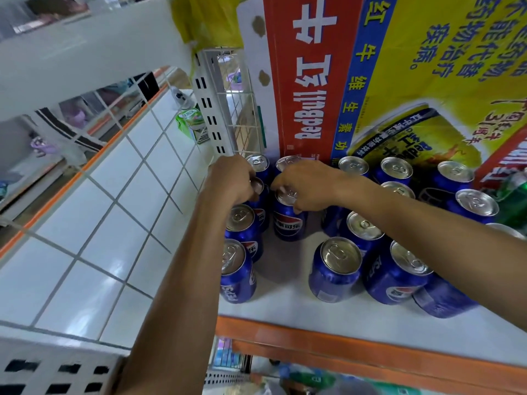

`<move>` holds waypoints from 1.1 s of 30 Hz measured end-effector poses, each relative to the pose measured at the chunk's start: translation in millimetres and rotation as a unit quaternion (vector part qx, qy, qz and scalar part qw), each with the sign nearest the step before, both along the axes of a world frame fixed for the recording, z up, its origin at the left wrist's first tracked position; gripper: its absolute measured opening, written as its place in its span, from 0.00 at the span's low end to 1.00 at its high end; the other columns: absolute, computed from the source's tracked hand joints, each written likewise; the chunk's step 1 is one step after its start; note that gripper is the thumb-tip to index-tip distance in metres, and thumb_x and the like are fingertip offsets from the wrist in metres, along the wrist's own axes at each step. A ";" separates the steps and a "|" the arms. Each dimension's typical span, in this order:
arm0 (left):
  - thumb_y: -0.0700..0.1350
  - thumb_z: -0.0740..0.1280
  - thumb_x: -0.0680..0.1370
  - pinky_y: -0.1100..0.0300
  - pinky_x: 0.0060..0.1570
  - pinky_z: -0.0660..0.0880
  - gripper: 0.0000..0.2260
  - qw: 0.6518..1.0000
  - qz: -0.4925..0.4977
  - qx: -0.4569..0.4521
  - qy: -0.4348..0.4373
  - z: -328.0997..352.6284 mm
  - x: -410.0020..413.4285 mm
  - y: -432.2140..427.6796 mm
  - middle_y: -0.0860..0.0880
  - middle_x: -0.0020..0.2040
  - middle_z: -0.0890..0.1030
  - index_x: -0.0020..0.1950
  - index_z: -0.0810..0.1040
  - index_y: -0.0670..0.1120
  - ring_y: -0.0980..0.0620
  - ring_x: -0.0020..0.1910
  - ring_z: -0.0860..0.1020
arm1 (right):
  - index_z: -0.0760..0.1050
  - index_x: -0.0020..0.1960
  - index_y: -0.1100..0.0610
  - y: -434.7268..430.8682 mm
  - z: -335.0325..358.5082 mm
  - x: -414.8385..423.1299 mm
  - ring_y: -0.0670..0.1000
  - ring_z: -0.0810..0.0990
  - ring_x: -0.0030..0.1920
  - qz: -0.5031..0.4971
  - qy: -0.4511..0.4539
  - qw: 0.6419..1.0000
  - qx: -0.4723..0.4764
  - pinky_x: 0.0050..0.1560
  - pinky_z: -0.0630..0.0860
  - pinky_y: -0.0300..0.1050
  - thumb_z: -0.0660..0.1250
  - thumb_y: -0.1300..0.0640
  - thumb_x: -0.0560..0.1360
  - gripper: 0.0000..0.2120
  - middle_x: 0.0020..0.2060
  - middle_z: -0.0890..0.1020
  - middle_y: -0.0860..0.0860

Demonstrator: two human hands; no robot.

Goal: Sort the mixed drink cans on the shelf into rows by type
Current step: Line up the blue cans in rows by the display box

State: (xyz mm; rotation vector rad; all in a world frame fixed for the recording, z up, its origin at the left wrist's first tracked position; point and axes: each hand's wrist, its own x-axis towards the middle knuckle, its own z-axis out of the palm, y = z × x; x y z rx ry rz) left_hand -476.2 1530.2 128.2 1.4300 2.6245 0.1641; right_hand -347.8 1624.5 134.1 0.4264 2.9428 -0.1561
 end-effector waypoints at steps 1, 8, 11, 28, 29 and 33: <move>0.49 0.73 0.71 0.58 0.42 0.70 0.16 1.000 0.000 -0.004 0.001 -0.4 -0.8 0.7 0.45 0.51 0.81 0.58 0.81 0.48 0.47 0.48 0.77 | 0.68 0.71 0.53 1.1 -0.2 -1.2 0.54 0.71 0.65 -0.002 0.003 1.000 -0.004 0.51 0.66 0.40 0.72 0.59 0.71 0.30 0.65 0.74 0.53; 0.53 0.71 0.72 0.57 0.42 0.71 0.16 0.999 -0.019 -0.025 0.023 -3.5 -8.0 6.3 0.46 0.51 0.80 0.57 0.81 0.46 0.47 0.47 0.75 | 0.70 0.69 0.53 0.9 1.4 -4.6 0.54 0.70 0.65 0.001 0.009 1.000 -0.014 0.58 0.68 0.45 0.70 0.60 0.71 0.26 0.64 0.75 0.53; 0.52 0.72 0.72 0.56 0.45 0.75 0.17 0.999 -0.025 -0.021 0.016 -5.4 -10.0 6.3 0.45 0.51 0.81 0.58 0.81 0.46 0.47 0.48 0.77 | 0.74 0.66 0.54 -0.9 3.4 -5.7 0.55 0.74 0.61 0.004 0.013 0.999 -0.035 0.57 0.72 0.47 0.67 0.61 0.73 0.22 0.58 0.79 0.54; 0.52 0.71 0.72 0.56 0.44 0.73 0.16 0.999 -0.041 -0.011 0.015 -7.5 -11.8 4.7 0.46 0.51 0.81 0.58 0.81 0.47 0.46 0.49 0.76 | 0.73 0.66 0.51 3.6 -4.0 -3.9 0.54 0.72 0.61 0.008 0.037 0.998 -0.050 0.50 0.63 0.39 0.64 0.67 0.71 0.25 0.59 0.76 0.52; 0.52 0.71 0.72 0.56 0.44 0.73 0.17 0.999 -0.040 -0.010 0.014 -7.2 -11.9 4.4 0.46 0.51 0.81 0.58 0.81 0.48 0.46 0.49 0.77 | 0.73 0.66 0.51 3.6 -3.7 -4.2 0.54 0.72 0.61 0.009 0.036 0.998 -0.048 0.50 0.63 0.39 0.64 0.67 0.71 0.25 0.59 0.76 0.52; 0.51 0.72 0.72 0.56 0.45 0.75 0.15 0.999 -0.039 -0.007 0.002 -6.1 -10.3 2.5 0.46 0.50 0.81 0.57 0.81 0.49 0.47 0.48 0.77 | 0.73 0.66 0.53 1.9 -2.3 -5.2 0.54 0.73 0.60 0.014 0.027 0.998 -0.053 0.54 0.70 0.45 0.63 0.66 0.72 0.24 0.58 0.76 0.53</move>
